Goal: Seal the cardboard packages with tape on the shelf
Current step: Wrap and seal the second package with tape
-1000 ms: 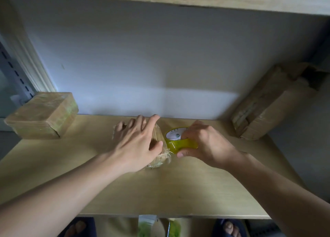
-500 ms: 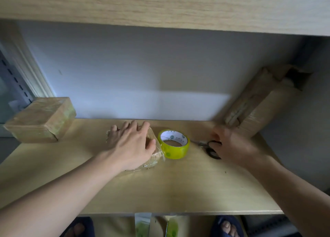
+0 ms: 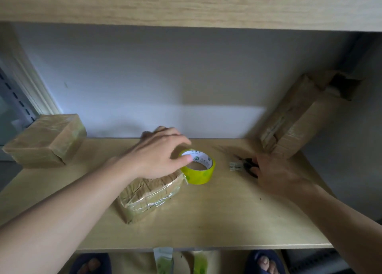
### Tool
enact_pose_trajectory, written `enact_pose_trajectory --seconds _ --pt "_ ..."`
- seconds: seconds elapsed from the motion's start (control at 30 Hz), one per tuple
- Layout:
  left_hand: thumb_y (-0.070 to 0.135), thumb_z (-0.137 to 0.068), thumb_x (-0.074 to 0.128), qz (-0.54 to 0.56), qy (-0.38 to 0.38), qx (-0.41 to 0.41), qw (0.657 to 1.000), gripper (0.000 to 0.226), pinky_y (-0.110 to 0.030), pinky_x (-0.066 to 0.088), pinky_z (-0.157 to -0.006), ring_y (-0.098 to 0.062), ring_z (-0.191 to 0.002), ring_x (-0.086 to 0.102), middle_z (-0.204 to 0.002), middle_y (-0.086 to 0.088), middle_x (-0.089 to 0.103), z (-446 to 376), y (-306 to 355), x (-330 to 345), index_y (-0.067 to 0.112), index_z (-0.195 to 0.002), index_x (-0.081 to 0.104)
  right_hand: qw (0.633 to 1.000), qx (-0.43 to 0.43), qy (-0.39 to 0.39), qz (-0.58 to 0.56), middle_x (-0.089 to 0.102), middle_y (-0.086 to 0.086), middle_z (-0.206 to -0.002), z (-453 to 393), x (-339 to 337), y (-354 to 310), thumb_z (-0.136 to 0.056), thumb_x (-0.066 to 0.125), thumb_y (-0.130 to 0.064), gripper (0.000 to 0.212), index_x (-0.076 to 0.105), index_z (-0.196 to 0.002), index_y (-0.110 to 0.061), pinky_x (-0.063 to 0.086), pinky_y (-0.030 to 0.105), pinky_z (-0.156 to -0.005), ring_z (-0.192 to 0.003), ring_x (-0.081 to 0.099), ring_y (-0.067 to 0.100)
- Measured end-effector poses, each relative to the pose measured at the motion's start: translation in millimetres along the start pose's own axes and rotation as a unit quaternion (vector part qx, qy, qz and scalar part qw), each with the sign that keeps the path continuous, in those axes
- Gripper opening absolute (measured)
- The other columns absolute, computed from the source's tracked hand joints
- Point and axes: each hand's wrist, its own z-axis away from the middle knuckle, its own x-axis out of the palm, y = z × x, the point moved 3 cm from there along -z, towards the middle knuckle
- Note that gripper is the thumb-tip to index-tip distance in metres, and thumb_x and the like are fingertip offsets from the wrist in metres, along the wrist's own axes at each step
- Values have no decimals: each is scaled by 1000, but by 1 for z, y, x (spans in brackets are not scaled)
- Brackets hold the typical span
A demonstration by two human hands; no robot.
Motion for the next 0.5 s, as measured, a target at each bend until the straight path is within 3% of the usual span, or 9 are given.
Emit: enact_pose_trajectory --seconds 0.1,0.17,0.23,0.3,0.37,0.43,0.5 --pt "79 -76 49 -22 -98 90 991 58 -44 33 -95 -10 -116 43 -110 16 61 -18 25 27 35 -112 64 997 3 22 -78 65 6 -103 3 -4 3 -103 55 -27 15 58 -114 -18 46 34 -70 -81 53 20" --pt "63 -84 58 -49 -111 98 988 43 -40 33 -81 -16 -96 47 -82 4 56 -26 30 46 20 -84 58 991 -18 17 -130 65 0 -101 8 -8 2 -102 58 -28 9 58 -111 -25 43 27 -65 -80 56 12" --pt "43 -90 61 24 -96 80 992 39 -36 39 -70 -18 -70 43 -64 1 40 -30 24 49 12 -70 46 986 -37 -5 -163 65 -7 -96 13 -10 2 -101 60 -29 4 58 -104 -30 38 18 -60 -78 56 2" --pt "35 -93 62 157 -107 54 980 35 -33 37 -60 -16 -60 39 -63 5 39 -33 15 45 14 -70 45 977 -56 -44 -199 67 -12 -79 18 -11 3 -99 63 -29 5 62 -95 -31 42 19 -60 -69 59 1" --pt "32 -94 60 302 -103 25 947 26 -33 36 -64 -13 -66 41 -72 3 44 -33 9 40 12 -79 52 950 -83 -111 -279 67 -10 -69 25 -12 2 -98 65 -25 7 67 -91 -25 49 26 -59 -60 59 2" --pt "32 -89 59 416 -84 -5 905 32 -33 37 -72 -15 -77 46 -82 -3 50 -32 5 38 1 -95 59 907 -110 -182 -363 66 -2 -73 35 -17 -2 -94 69 -26 11 70 -93 -16 50 28 -60 -63 59 10" --pt "29 -83 61 483 -76 -37 872 40 -33 43 -75 -18 -83 54 -90 -8 58 -32 2 38 -3 -107 64 885 -125 -217 -391 70 8 -80 44 -23 -8 -77 71 -39 31 72 -96 -14 51 28 -61 -67 60 15"
